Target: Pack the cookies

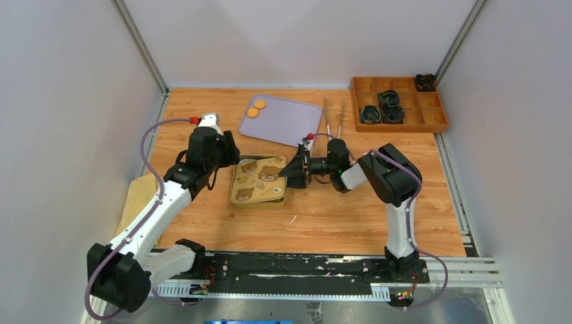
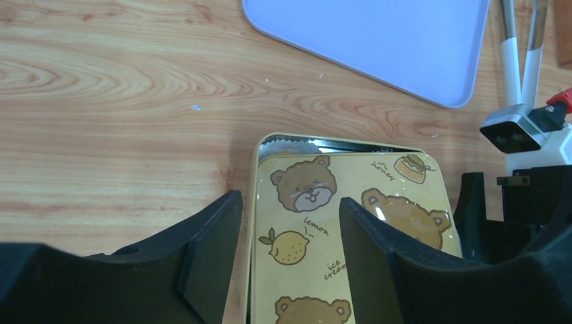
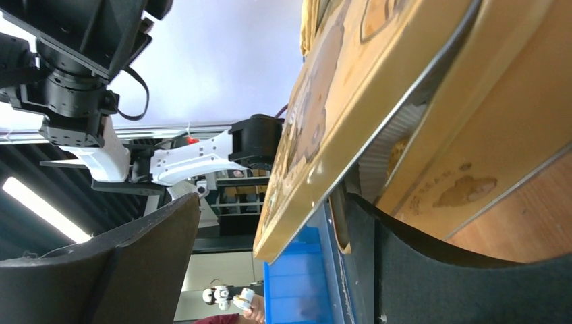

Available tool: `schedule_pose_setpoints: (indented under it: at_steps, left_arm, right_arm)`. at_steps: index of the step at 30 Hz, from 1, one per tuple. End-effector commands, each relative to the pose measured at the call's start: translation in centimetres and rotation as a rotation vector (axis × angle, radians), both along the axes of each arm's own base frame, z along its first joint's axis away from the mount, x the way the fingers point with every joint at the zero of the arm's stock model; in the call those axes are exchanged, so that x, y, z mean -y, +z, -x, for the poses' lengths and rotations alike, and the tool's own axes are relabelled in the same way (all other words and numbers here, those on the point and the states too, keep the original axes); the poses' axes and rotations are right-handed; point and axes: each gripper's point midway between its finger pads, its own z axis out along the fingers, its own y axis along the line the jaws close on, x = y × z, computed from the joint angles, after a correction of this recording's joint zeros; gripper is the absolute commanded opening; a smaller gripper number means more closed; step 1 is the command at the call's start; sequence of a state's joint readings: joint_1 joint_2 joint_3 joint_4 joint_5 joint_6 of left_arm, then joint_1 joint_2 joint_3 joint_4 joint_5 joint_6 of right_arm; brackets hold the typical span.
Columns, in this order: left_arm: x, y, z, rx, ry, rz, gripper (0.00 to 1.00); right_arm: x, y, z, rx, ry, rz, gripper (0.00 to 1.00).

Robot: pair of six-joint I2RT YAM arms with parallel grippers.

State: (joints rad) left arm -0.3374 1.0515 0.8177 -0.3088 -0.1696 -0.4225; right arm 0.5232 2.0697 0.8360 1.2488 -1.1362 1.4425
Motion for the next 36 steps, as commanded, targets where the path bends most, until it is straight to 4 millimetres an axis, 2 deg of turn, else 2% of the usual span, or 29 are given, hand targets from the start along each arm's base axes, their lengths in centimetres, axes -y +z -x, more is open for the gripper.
schedule_pose_setpoints:
  at_steps: [1,5,6,7,9,10,12,15,17,23,29,32,36]
  left_arm:
    - [-0.4,0.5,0.3,0.024,0.018,-0.007,0.6]
    - [-0.4,0.5,0.4,0.034,0.017,-0.003,0.6]
    - [-0.4,0.4,0.4,0.03,0.017,-0.006,0.6]
    - [-0.5,0.3,0.4,0.028,0.021,-0.007,0.6]
    - [-0.8,0.1,0.3,0.024,0.036,-0.016,0.6]
    - [-1.0,-0.1,0.3,0.019,0.052,-0.02,0.6]
    - [-1.6,-0.6,0.1,0.006,0.096,-0.033,0.59]
    - [-2.1,-1.8,-0.2,-0.032,0.135,-0.052,0.55]
    - [-2.0,-2.6,-0.4,-0.058,0.137,-0.061,0.55]
    - [-2.5,-3.5,-0.4,-0.081,0.154,-0.088,0.54]
    - [-2.5,-3.8,-0.6,-0.086,0.154,-0.105,0.54]
    - [-2.5,-4.0,-0.6,-0.091,0.151,-0.109,0.54]
    - [-2.6,-4.3,-0.7,-0.097,0.155,-0.112,0.54]
  right_arm:
    - [1.0,-0.4,1.7,0.018,0.019,0.063,0.82]
    - [2.3,-0.7,3.2,0.067,0.009,0.139,0.71]
    - [2.5,-0.4,3.3,0.093,0.002,0.153,0.65]
    - [2.7,-0.3,3.4,0.111,-0.004,0.18,0.48]
    - [3.5,-0.7,3.9,0.167,0.001,0.287,0.3]
    - [3.7,-0.6,3.7,0.216,-0.01,0.352,0.24]
    - [3.8,0.5,3.4,0.318,0.003,0.431,0.18]
    - [3.2,2.4,3.2,0.375,0.02,0.457,0.16]
    - [2.9,2.1,3.0,0.383,0.033,0.472,0.15]
    - [1.6,-0.7,4.2,0.335,0.109,0.501,0.1]
    - [1.8,-4.5,5.4,0.267,0.141,0.559,0.09]
    - [2.0,-5.1,5.2,0.268,0.129,0.58,0.08]
    - [1.9,-4.9,4.5,0.287,0.115,0.599,0.09]
